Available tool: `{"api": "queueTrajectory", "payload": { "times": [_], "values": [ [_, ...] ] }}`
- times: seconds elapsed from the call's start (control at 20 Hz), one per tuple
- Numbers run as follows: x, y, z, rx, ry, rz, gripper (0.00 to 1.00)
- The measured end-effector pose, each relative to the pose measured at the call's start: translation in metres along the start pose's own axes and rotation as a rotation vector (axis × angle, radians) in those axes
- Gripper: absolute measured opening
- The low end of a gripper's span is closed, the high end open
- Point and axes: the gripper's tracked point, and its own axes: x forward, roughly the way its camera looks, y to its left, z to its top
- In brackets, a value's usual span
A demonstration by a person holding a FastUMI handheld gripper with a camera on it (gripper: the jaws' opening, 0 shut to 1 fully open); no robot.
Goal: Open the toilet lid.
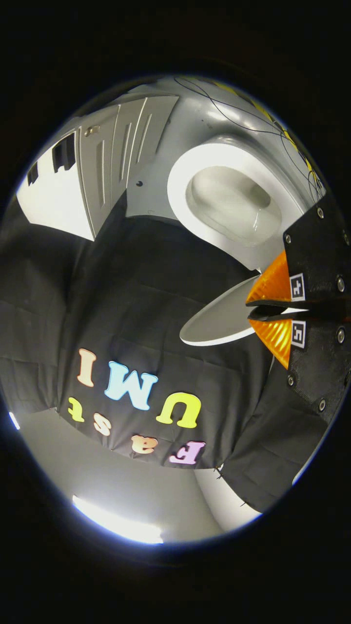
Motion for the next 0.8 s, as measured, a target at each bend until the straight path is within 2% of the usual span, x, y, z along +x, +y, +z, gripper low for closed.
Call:
{"api": "queueTrajectory", "payload": {
  "times": [0.35, 0.65, 0.8],
  "values": [
    [0.004, 0.037, -0.02, -0.14, 0.005, -0.025, 0.0],
    [0.012, 0.085, -0.059, -0.339, 0.027, 0.019, 0.0],
    [0.016, 0.104, -0.075, -0.399, 0.041, 0.035, 0.0]
  ]
}}
